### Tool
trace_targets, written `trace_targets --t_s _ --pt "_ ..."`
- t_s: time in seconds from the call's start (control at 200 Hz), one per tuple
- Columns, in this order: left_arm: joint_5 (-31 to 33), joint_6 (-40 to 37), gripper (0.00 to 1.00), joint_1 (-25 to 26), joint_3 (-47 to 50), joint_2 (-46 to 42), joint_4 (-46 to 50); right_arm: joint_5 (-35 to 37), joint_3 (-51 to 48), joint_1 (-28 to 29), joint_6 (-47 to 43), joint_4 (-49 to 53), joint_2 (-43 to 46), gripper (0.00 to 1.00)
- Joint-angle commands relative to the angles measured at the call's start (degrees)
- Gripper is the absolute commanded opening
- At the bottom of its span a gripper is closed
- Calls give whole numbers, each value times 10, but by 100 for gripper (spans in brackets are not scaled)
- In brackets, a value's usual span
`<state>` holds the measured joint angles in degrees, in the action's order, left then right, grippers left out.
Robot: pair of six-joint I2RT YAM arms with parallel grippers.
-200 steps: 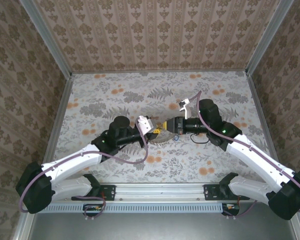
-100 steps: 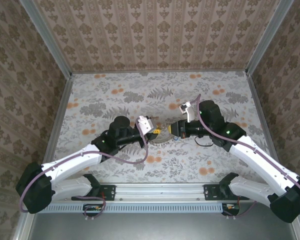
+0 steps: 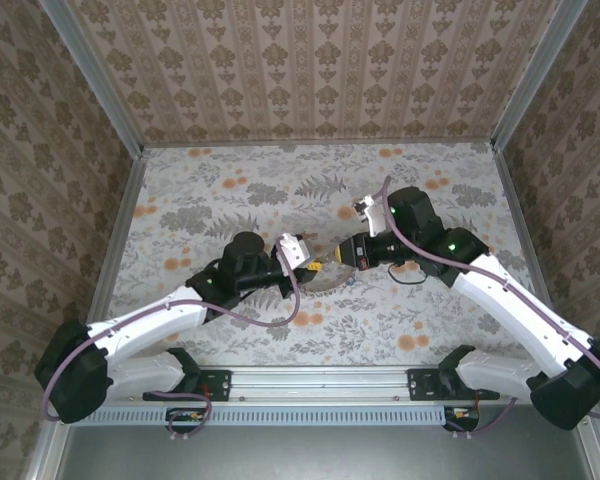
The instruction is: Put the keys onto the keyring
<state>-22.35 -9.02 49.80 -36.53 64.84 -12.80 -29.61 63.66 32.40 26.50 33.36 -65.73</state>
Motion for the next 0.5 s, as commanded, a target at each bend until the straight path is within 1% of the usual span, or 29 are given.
trace_targets --t_s 0.0,0.14,0.2,0.24,0.495 --pt "-25 -12 0 0 -29 5 1 -28 46 -1 -23 56 -29 10" --pt "-33 -12 0 0 -33 9 1 -24 68 -2 -39 88 -54 16" --pt "-34 -12 0 -1 -34 9 -1 -24 70 -3 -44 95 -61 22" --pt "-36 -12 0 0 -34 11 -2 -25 72 -4 -48 99 -65 24" --pt "-39 -12 0 0 -32 11 -3 -26 76 -7 -59 122 -74 24"
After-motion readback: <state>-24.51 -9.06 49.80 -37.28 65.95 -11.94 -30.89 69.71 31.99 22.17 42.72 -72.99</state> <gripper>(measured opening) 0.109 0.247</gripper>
